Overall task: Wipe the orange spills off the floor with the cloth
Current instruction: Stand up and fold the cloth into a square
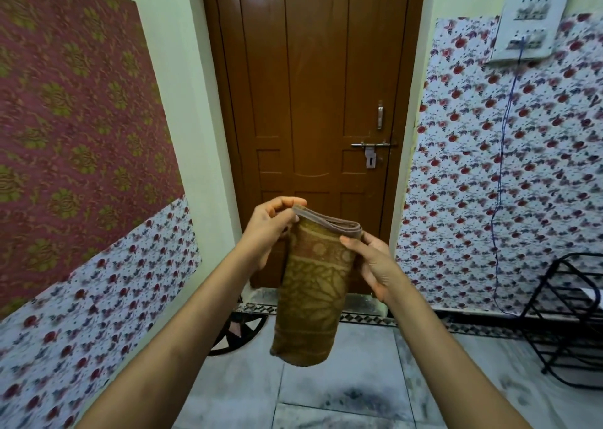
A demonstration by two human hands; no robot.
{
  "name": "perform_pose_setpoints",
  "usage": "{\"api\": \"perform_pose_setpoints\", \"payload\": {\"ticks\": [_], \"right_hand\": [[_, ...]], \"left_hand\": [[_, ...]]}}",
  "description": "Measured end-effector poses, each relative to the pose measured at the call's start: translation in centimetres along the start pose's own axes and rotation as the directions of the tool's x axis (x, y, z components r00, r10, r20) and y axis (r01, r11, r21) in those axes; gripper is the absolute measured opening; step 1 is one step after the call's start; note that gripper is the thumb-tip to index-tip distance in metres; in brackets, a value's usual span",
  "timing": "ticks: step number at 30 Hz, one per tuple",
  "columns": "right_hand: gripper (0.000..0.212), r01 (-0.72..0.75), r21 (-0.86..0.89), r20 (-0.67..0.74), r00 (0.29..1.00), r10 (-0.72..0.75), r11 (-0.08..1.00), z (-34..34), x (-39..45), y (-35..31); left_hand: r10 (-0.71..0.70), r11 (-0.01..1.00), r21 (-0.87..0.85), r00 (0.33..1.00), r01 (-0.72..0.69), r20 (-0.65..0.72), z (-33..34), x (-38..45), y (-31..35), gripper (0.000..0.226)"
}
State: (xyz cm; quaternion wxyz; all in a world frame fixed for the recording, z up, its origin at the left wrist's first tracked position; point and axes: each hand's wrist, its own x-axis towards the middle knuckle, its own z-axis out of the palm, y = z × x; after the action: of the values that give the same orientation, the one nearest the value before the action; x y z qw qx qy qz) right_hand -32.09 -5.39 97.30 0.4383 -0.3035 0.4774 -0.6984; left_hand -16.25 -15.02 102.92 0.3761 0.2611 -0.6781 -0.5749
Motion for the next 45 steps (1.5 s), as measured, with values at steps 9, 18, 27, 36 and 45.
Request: {"api": "perform_pose_setpoints", "payload": {"ticks": [9,18,27,36,45], "right_hand": [[0.008,0.329,-0.287,0.127,0.944,-0.305,0.900,1.5,0.0,-1.2],[0.014,0.249,-0.289,0.046,0.968,-0.247,0.924,0.8,-0.2,-0.4],[0.063,-0.371,0.043,-0.220,0.902,0.371,0.928,1.4,-1.0,8.4],[0.077,-0.286,0.623,-0.091,0.897,0.431,0.728,2.2,-1.8,8.9],[0.081,-0.269,0.671,0.107,0.957,0.269,0.691,1.4,-1.7,9.6]], "left_hand": [[-0.145,0.881,0.472,0.930,-0.033,0.336,-1.2,-0.7,0.5,0.050],[-0.106,0.734,0.666,0.947,-0.132,0.304,0.9,0.4,1.5,0.017],[-0.257,0.708,0.706,0.919,-0.032,0.299,1.4,0.7,1.9,0.014],[-0.270,0.923,0.381,0.794,0.053,0.545,2.5,-1.8,0.4,0.007],[-0.321,0.925,0.278,0.925,0.259,0.204,0.5,-0.8,-2.7,0.008]]}}
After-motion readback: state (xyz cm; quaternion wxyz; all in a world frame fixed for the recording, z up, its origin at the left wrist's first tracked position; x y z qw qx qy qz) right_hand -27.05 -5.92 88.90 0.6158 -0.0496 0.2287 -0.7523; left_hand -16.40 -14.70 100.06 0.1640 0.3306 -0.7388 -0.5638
